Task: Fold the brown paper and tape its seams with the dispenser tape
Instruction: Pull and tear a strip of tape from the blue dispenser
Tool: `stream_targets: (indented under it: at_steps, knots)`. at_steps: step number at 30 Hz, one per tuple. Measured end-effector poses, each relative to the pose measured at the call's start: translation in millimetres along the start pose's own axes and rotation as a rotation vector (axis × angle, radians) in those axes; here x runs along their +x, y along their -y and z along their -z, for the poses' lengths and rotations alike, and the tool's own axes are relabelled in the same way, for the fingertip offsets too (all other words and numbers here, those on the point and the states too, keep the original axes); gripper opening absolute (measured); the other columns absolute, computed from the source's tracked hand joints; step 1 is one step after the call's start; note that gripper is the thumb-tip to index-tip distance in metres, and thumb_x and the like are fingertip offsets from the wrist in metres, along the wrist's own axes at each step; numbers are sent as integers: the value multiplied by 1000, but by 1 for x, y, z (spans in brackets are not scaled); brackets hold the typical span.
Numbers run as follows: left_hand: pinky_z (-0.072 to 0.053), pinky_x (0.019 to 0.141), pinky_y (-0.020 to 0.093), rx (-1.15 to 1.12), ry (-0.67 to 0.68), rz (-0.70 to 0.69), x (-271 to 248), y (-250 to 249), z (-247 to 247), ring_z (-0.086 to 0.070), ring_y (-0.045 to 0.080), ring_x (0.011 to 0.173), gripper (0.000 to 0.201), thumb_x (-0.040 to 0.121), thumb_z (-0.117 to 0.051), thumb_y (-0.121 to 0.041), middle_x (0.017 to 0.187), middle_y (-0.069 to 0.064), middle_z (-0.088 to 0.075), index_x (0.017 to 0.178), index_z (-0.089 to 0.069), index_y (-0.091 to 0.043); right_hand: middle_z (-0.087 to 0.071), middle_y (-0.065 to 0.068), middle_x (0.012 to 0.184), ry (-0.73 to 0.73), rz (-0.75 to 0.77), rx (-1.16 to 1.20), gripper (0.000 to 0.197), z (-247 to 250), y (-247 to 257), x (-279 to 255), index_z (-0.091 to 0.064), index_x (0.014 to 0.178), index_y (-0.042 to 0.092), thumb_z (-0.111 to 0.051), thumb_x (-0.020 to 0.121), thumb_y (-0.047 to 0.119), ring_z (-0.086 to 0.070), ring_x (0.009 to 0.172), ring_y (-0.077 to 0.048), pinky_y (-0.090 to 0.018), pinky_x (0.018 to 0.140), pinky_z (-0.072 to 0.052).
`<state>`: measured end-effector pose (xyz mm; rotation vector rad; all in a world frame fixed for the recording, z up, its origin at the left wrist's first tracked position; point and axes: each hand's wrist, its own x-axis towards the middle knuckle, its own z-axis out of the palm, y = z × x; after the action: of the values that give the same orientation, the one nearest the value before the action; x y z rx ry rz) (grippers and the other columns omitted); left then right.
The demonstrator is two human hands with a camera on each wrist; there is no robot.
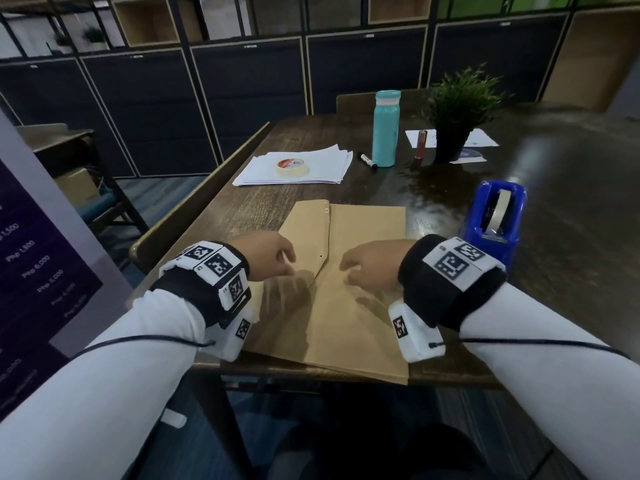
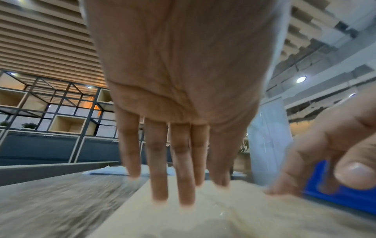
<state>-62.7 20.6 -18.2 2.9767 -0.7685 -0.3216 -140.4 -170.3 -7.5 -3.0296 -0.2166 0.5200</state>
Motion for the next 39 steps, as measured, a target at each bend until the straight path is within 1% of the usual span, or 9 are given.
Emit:
stream_targets:
  at_steps: [6,11,13,17,23,27,30,34,39]
  knots:
    - [-51,86,36,-133,-337,-126,3,-57,9,-60,11,93,22,93,-52,-40,99,-13,-64,110,-63,-30,-38,-7,148,-360,-156,28,43,15,-39,-18,-40,141,15,-38,99,27,-32,138,-28,-44,112,-32]
    - [-48,89,34,-271,-427,-360,7,-113,-4,-57,9,101,25,93,-54,-38,110,-11,-65,114,-62,-26,-13,-7,160,-403,-299,22,51,30,-84,-34,-25,150,13,-34,101,24,-7,148,-29,-47,120,-9]
    - [-46,93,30,-328,-402,-412,9,-132,-9,-55,9,107,30,94,-54,-37,118,-8,-63,120,-60,-23,-15,-10,159,-394,-364,80,50,33,-104,-42,-28,149,9,-33,102,26,-7,147,-31,-46,118,-8]
    - [-40,97,27,-434,-258,-396,17,-163,-5,-50,11,121,47,93,-56,-38,135,-4,-54,136,-49,-21,-40,-25,139,-373,-477,93,41,37,-136,-42,-47,133,2,-33,103,27,-32,132,-38,-44,112,-24]
    - [-47,97,35,-508,-50,-402,35,-195,0,-55,14,116,48,91,-61,-35,134,-1,-55,135,-49,-19,-51,-27,133,-362,-577,263,81,34,-168,-34,-53,125,-4,-29,92,66,-50,121,-37,-40,105,-35]
    - [-49,90,34,-518,-45,-432,41,-209,2,-58,15,107,46,88,-65,-32,127,1,-57,131,-53,-20,-46,-28,139,-303,-588,352,86,30,-176,-27,-59,113,-1,-24,87,73,-37,135,-36,-42,110,-31]
    - [-48,84,31,-487,-42,-446,48,-211,3,-58,15,99,38,86,-68,-31,116,2,-62,120,-60,-18,-42,-29,142,-284,-604,349,93,30,-177,-27,-54,125,-4,-23,86,75,-34,137,-35,-43,111,-30]
    - [-49,81,32,-521,-34,-456,55,-202,9,-61,14,91,27,82,-73,-31,101,-1,-66,106,-67,-20,-42,-27,143,-261,-593,317,98,35,-173,-27,-55,128,1,-17,82,79,-38,135,-33,-42,111,-30]
    - [-47,75,27,-504,-51,-409,60,-179,16,-59,12,82,34,79,-76,-33,97,2,-66,109,-68,-20,-36,-25,148,-288,-529,263,94,49,-154,-20,-54,129,0,-15,87,74,-37,136,-32,-39,109,-28]
